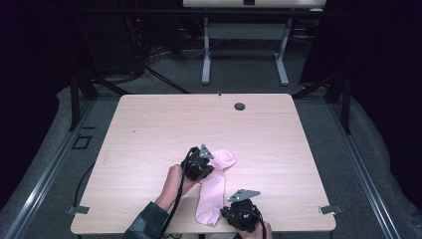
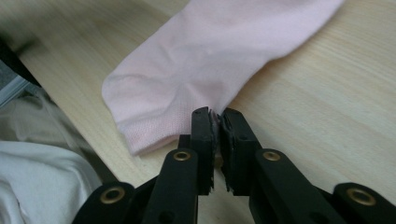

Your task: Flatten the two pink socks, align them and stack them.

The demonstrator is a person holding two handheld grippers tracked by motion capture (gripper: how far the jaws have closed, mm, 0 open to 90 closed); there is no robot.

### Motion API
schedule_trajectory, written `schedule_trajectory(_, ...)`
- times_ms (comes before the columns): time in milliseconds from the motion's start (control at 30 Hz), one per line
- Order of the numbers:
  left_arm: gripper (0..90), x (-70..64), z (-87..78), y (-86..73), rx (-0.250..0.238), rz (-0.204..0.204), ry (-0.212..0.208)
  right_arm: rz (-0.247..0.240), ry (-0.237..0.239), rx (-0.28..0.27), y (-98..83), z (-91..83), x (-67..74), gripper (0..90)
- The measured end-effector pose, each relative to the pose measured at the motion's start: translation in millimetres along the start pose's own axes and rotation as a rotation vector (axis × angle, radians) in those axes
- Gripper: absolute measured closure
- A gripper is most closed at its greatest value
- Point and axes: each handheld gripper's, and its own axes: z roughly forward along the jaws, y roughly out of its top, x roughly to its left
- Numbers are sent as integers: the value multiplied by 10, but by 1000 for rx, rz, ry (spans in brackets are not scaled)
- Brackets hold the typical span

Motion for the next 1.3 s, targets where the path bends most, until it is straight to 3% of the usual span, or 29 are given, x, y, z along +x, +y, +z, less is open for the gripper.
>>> schedule_trajectory(267,889,3,-335,-271,-89,-83,65,29,-50,-50,23,-145,-157,855)
schedule_trajectory(467,888,-152,-573,-668,-182,-198,66,-34,-77,-25,191,-214,-297,853)
schedule_trajectory(567,887,-274,-628,-901,-189,-244,82,-77,-81,10,286,-174,-353,852)
schedule_trajectory(633,886,-393,-605,-1066,-150,-276,74,-119,-95,55,390,-96,-380,849)
schedule_trajectory(767,884,-477,-573,-1180,-120,-289,51,-155,-96,76,462,15,-386,832)
schedule_trajectory(867,792,-514,-612,-1207,-116,-288,35,-170,-77,87,461,123,-391,778)
schedule_trajectory(900,740,-507,-644,-1196,-113,-282,41,-180,-78,81,448,136,-396,759)
schedule_trajectory(933,618,-494,-678,-1177,-117,-287,41,-168,-78,72,432,98,-395,702)
schedule_trajectory(967,579,-470,-721,-1155,-126,-287,48,-161,-78,59,424,57,-399,671)
schedule_trajectory(1100,561,-337,-781,-1034,-122,-274,71,-126,-61,18,398,-82,-393,594)
schedule_trajectory(1200,563,-241,-683,-983,-83,-274,44,-98,-32,37,339,-141,-355,563)
schedule_trajectory(1300,622,-212,-572,-987,-44,-273,32,-88,-42,63,248,-94,-314,585)
